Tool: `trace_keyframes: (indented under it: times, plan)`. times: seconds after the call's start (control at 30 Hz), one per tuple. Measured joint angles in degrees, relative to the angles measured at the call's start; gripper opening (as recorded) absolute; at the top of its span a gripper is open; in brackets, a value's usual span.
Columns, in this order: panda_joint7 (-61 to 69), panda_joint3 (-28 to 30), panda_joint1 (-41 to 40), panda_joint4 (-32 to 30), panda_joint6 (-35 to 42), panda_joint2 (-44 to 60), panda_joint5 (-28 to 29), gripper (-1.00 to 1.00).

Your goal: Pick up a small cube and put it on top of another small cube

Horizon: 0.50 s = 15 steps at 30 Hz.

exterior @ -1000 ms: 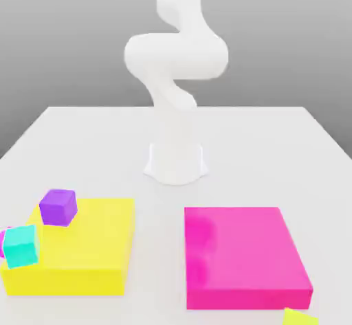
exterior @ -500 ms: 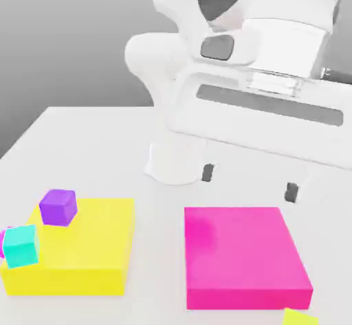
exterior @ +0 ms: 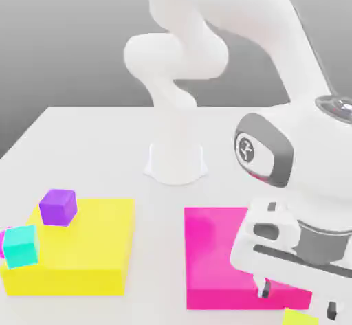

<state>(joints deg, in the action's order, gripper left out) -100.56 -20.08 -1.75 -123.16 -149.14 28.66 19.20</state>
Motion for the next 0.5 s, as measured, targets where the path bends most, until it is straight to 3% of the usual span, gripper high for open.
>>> trace_keyframes:
  times: [0.07,0.1,0.3,0.5]
  plan:
    - [-1.7,2.1,1.7,1.1,-3.2,4.4,2.0,0.0]
    - [-2.1,2.8,2.3,1.4,-4.1,5.6,2.6,-1.0]
    - [-2.3,3.1,2.5,1.5,-4.6,6.2,2.9,-1.0]
    - [0.5,0.7,-2.4,-1.5,2.4,-3.5,-2.8,-1.0]
